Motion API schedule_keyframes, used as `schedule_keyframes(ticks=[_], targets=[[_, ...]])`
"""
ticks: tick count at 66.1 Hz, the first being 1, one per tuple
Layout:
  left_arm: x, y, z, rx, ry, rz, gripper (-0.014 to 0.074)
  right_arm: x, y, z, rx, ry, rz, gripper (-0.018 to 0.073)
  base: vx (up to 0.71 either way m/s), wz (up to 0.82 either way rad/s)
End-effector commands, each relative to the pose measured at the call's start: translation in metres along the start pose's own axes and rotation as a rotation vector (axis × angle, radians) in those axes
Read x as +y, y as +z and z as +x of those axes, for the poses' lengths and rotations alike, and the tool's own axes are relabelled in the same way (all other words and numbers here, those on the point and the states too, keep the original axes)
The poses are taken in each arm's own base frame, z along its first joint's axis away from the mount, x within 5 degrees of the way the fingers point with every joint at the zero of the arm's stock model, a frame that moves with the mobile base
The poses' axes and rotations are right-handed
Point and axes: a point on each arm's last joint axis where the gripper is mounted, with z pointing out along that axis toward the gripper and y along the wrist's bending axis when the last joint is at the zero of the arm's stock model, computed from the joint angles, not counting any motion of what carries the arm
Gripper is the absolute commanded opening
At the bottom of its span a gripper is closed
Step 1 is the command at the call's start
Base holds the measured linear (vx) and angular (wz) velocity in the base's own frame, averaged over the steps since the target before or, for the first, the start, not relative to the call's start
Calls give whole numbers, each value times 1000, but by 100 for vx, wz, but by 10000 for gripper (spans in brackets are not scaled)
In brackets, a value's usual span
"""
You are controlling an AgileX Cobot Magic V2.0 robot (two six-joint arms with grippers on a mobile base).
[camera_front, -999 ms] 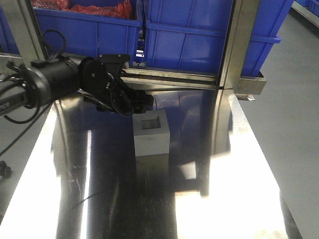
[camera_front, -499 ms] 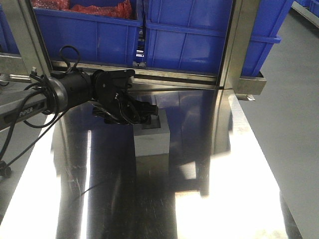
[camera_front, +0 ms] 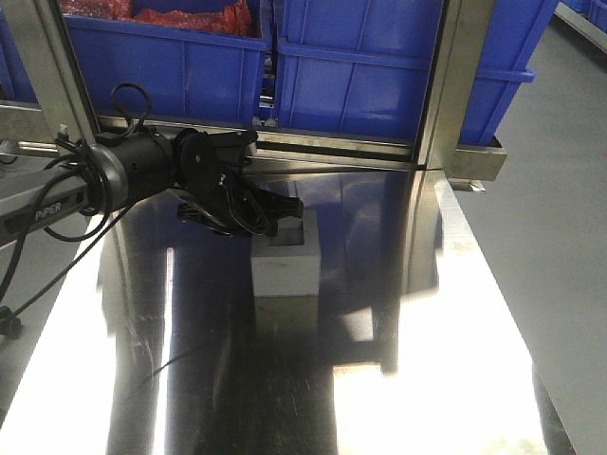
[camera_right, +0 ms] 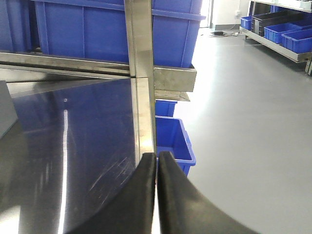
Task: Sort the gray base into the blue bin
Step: 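Reach the left gripper down over the gray base and close on it, then lift the gray base with the left gripper toward the robot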
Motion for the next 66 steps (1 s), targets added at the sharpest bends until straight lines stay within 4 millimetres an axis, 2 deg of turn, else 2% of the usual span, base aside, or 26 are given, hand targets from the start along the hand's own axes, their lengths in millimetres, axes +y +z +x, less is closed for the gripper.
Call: schedule_keyframes(ticks=[1, 6, 15, 22, 30, 40, 66], targets=[[-9, -27, -11, -64, 21, 24, 71, 0, 1, -5, -52, -16, 3, -5, 0, 0], [-9, -27, -11, -64, 21, 24, -10, 0, 1, -5, -52, -16, 3, -5, 0, 0], [-10, -30, -13, -87, 39, 29, -8, 0, 1, -5, -52, -16, 3, -5, 0, 0], [-15, -46, -18, -145, 74, 45, -8, 0, 1, -5, -52, -16, 3, -5, 0, 0], [-21, -76, -20, -207, 94, 66, -8, 0, 1, -5, -52, -16, 3, -5, 0, 0], [-25, -119, -11, -344, 122, 92, -8, 0, 1, -5, -52, -16, 3, -5, 0, 0], [-8, -222, 54, -682, 131, 174, -8, 0, 1, -5, -52, -16, 3, -5, 0, 0]])
